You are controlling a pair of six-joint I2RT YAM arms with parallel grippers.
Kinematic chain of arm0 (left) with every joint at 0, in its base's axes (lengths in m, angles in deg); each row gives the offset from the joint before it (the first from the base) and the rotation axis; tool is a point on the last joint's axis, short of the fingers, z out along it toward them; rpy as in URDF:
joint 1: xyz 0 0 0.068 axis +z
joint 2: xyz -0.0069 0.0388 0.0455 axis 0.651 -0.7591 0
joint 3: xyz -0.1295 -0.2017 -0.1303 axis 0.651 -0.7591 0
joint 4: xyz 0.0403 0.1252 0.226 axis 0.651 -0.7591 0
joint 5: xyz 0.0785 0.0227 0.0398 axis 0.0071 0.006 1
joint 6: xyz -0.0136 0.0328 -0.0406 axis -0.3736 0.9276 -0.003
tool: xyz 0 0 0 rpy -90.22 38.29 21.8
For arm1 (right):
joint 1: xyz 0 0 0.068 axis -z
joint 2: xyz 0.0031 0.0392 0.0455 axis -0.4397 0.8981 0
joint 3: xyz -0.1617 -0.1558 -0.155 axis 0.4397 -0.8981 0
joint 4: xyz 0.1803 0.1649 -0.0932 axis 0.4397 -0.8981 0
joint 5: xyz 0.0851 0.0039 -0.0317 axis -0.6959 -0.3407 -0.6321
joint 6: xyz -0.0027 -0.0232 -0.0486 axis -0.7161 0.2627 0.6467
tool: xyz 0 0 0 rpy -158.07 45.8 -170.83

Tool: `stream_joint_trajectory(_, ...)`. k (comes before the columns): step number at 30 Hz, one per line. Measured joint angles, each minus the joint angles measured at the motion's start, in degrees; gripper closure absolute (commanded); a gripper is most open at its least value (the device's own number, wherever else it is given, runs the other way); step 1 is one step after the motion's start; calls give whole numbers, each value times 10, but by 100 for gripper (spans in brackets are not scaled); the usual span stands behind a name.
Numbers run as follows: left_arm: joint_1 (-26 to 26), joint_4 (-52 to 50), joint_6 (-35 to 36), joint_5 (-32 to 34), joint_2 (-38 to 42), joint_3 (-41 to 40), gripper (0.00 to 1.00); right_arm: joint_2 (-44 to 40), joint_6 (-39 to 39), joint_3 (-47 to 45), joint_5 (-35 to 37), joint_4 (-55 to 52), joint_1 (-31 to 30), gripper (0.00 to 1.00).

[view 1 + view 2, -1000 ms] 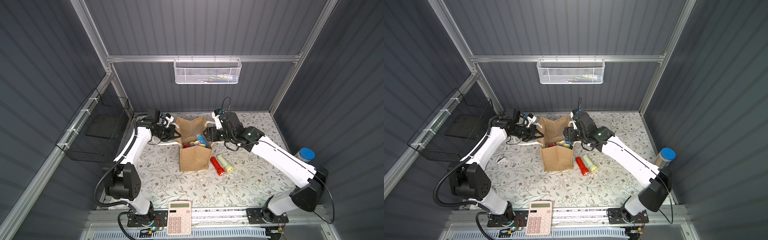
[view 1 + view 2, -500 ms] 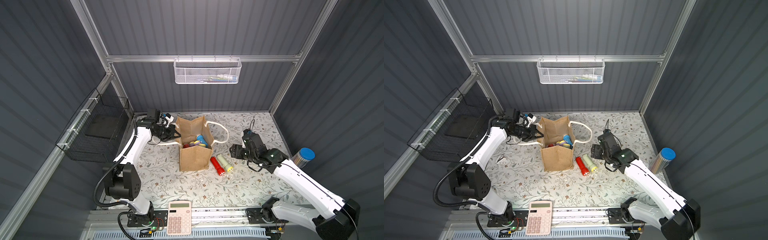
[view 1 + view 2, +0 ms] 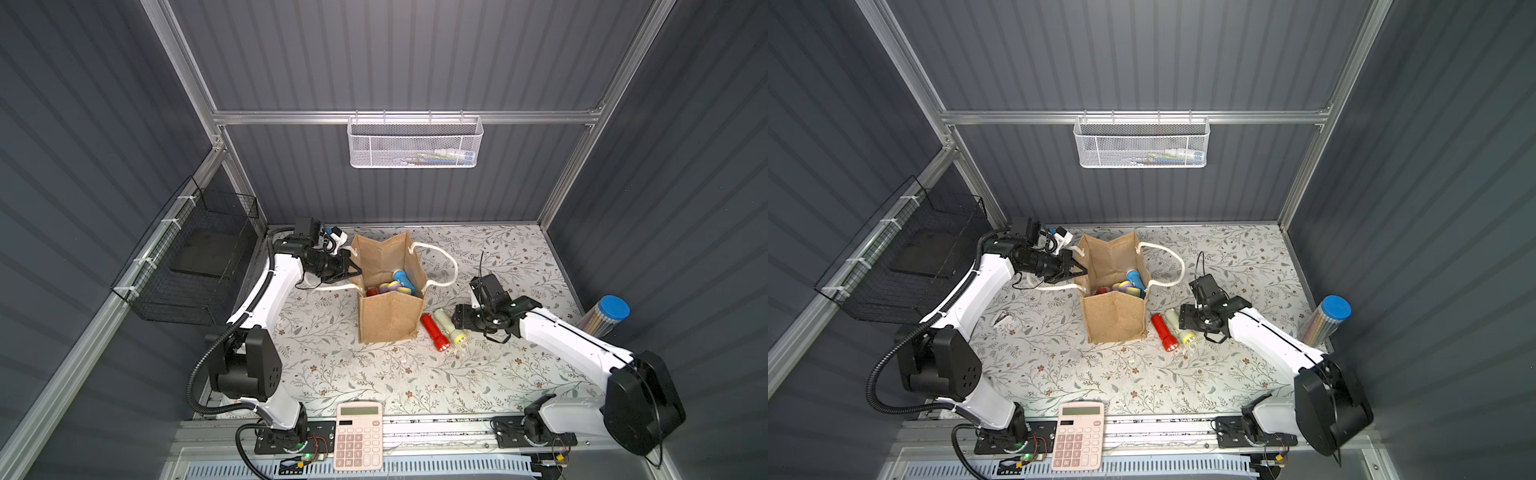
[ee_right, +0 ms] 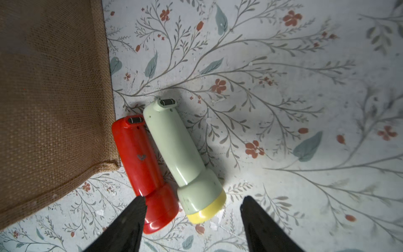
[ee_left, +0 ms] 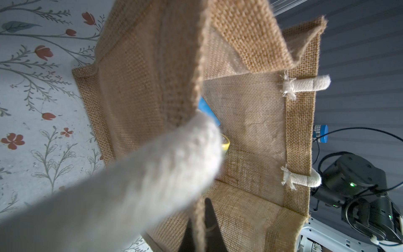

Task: Put the flashlights into the tote bags
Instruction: Pick up the flashlight from the center of the board.

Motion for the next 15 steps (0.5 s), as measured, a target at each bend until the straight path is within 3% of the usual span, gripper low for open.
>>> stream_joint_trajectory(15, 0, -1, 1, 2, 0, 0, 100, 157, 68, 112, -36, 2, -3, 32)
